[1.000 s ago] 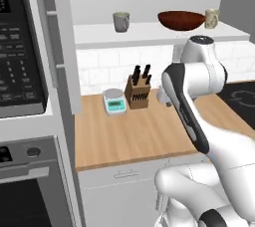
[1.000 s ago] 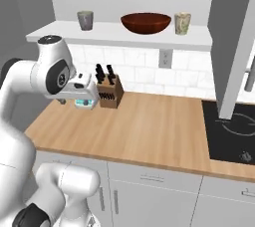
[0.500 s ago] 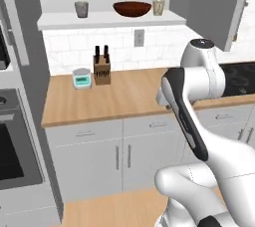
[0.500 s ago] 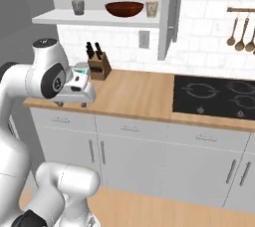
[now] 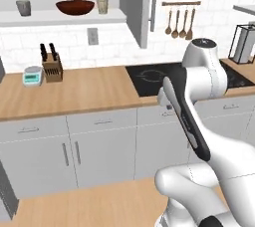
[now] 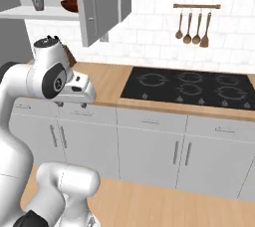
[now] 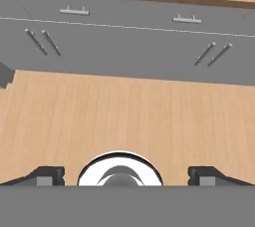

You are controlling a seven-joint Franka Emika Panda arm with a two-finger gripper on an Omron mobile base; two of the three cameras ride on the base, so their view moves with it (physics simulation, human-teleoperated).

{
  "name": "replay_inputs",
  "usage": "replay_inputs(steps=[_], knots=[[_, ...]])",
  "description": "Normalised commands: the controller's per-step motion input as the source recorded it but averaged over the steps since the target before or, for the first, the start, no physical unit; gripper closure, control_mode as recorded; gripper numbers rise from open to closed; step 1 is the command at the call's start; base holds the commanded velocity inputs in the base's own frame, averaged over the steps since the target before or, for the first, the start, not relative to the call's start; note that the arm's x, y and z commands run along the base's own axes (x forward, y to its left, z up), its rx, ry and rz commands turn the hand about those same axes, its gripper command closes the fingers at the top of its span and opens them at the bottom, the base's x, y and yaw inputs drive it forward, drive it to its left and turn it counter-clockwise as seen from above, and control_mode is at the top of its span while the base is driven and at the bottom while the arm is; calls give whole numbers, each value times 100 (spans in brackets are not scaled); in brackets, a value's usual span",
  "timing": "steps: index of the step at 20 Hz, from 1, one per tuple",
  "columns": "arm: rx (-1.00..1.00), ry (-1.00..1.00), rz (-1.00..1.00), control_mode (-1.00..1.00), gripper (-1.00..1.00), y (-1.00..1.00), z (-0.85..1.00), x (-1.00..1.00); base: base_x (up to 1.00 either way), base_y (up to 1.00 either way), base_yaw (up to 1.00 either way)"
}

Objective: Gather all objects into one cabinet and sort the glasses and bowls to opposite sides.

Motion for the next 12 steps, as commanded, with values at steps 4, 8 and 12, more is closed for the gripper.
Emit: replay_inputs(steps=[4, 8, 12], knots=[[0, 0, 0, 100, -100, 0, 0, 0, 8, -100, 0], [0, 0, 0, 100, -100, 0, 0, 0, 29, -100, 0], [0, 0, 0, 100, -100, 0, 0, 0, 32, -100, 0]])
